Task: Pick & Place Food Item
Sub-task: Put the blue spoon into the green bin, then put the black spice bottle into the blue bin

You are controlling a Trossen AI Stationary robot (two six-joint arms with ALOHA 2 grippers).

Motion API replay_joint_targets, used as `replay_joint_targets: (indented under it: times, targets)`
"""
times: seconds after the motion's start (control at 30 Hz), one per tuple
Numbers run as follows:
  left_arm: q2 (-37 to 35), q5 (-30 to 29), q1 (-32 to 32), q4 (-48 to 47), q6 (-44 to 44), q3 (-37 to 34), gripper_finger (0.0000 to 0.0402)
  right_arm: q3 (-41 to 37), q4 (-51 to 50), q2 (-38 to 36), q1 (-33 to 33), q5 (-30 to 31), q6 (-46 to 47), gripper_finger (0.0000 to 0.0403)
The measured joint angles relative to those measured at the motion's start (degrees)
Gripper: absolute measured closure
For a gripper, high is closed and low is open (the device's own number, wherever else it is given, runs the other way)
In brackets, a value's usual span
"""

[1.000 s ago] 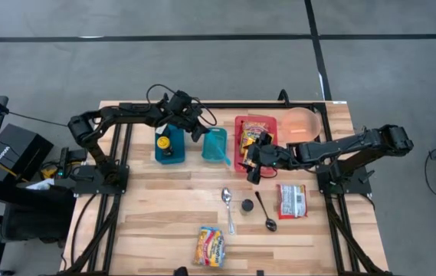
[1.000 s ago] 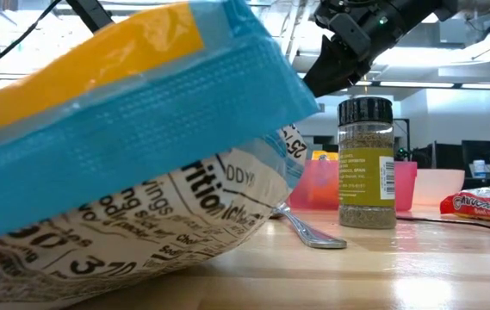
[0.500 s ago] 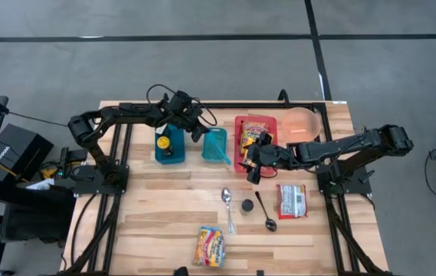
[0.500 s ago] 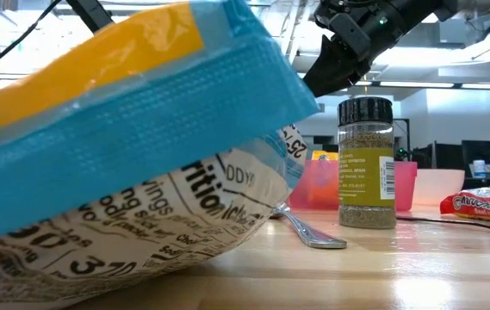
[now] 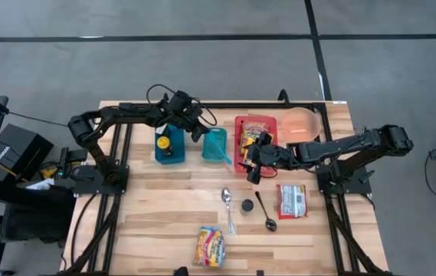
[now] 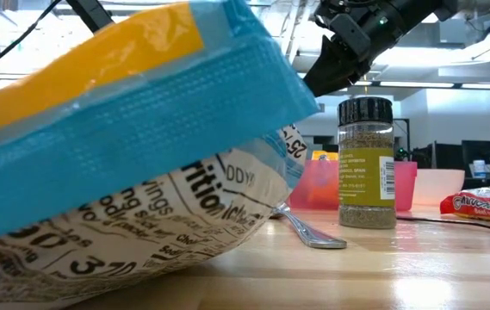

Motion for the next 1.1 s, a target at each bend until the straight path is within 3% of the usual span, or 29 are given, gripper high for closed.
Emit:
replay_joint_targets:
  times: [0.67,1.1]
  targets:
    - [-0.01,-2.71,0.00,1.01,1.40,-0.07,0.0267,0.00,0.04,0.00,0.00,0.00,-0.02,0.0106]
    - [-6.51,-2.73,-2.29,3.95,0.87,-0.07,0.0289,0.00,0.04,0.00,-0.27,-0.01,0.00,0.0106]
